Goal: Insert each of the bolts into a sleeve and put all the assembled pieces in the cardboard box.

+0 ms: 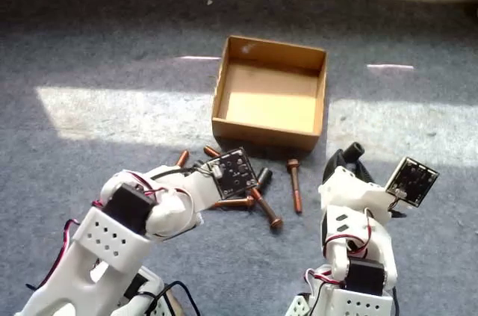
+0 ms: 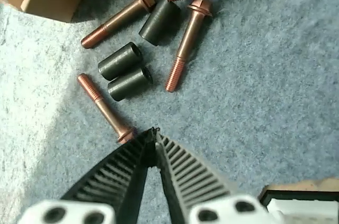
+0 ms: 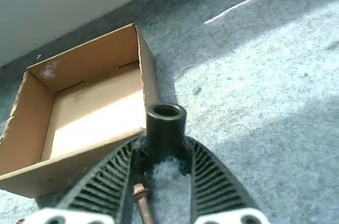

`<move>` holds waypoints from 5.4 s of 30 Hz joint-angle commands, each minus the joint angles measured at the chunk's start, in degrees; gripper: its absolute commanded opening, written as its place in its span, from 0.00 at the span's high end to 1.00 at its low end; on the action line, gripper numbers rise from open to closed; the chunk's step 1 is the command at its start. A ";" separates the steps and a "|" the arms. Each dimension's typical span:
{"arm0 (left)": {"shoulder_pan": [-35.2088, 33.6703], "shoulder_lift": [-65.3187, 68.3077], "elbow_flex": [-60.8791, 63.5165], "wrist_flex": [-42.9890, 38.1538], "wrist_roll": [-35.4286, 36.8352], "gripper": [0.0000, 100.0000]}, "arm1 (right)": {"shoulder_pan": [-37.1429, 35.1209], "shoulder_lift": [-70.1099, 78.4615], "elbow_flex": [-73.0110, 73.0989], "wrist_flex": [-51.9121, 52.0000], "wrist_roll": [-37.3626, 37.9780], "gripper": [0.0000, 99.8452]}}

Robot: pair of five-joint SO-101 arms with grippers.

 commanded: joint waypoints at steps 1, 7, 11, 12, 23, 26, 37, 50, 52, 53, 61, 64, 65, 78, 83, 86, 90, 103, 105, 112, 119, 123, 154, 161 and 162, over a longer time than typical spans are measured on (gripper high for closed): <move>3.74 5.05 -2.59 -2.73 -2.02 0.85 | 0.75 -0.84 -0.40 -1.54 0.70 0.99; 9.45 14.02 -2.77 -8.18 -4.48 0.85 | 0.75 -0.84 -0.40 -1.54 0.79 0.99; 10.51 20.44 -5.76 -10.90 -4.75 0.85 | 0.75 -0.84 -0.40 -1.54 0.79 0.99; 10.42 22.02 -6.90 -10.99 -4.75 0.85 | 0.75 -0.84 -0.40 -1.54 0.79 0.99; 11.82 39.34 -16.40 -13.80 -4.66 0.85 | 7.78 -0.92 -0.92 -1.54 3.96 0.99; 11.82 43.03 -16.40 -16.62 -4.57 0.85 | 9.71 -0.92 -0.92 -1.54 3.96 0.99; 13.32 51.12 -16.31 -23.03 -4.48 0.85 | 10.68 -0.92 -0.92 -1.63 4.22 0.99; 13.76 57.01 -16.66 -29.01 -4.48 0.88 | 10.68 -0.92 -0.92 -1.63 4.22 0.99; 13.76 57.19 -16.66 -30.07 -4.48 0.89 | 10.68 -0.92 -0.92 -1.63 4.22 0.99; 13.76 57.36 -16.66 -30.33 -4.48 0.89 | 10.68 -0.92 -0.92 -1.63 4.22 0.99; 14.64 57.45 -16.48 -30.42 -4.40 0.92 | 10.68 -0.92 -0.92 -1.63 4.22 0.99; 16.31 57.54 -16.31 -30.24 -4.40 0.99 | 10.68 -0.92 -0.92 -1.63 4.13 0.99; 16.84 57.54 -16.22 -30.24 -4.40 1.00 | 10.68 -0.92 -0.92 -1.63 4.13 0.99; 17.80 56.84 -16.40 -27.16 -4.31 0.99 | 10.68 -0.92 -0.75 -1.63 4.22 0.99; 17.63 52.88 -15.78 -26.55 2.29 0.99 | 10.68 -0.92 -0.57 -1.63 4.13 0.99; 17.36 46.64 -12.18 -26.37 2.37 0.99 | 10.68 -0.92 -0.48 -1.63 4.22 0.99; 17.19 36.79 -6.73 -26.29 2.37 0.99 | 10.68 -0.92 -0.48 -1.63 4.22 0.99; 10.68 6.64 3.74 -26.29 12.66 0.99 | 8.66 -0.92 -0.48 -1.63 4.31 0.99; 9.71 1.89 5.05 -26.29 14.51 0.99 | 6.73 -0.92 -0.48 -1.63 4.31 0.99; 5.58 -14.46 9.54 -26.37 22.24 0.99 | 2.24 -0.92 -0.48 -1.63 4.31 0.99; 4.53 -26.95 13.32 -26.37 25.05 0.99 | -2.24 -0.92 -0.48 -1.63 4.40 0.99; 4.44 -31.60 16.66 -29.54 25.23 0.99 | -5.49 -0.92 -0.31 -1.63 4.40 0.99; -9.45 -50.51 27.47 -50.64 49.05 0.99 | -22.55 -0.92 11.56 -25.54 5.89 0.99; -9.54 -50.42 27.47 -56.18 52.84 0.99 | -30.90 -0.92 11.56 -25.80 13.19 0.99; -9.54 -50.42 27.47 -57.05 52.84 0.99 | -31.25 -0.92 11.47 -26.24 13.19 0.99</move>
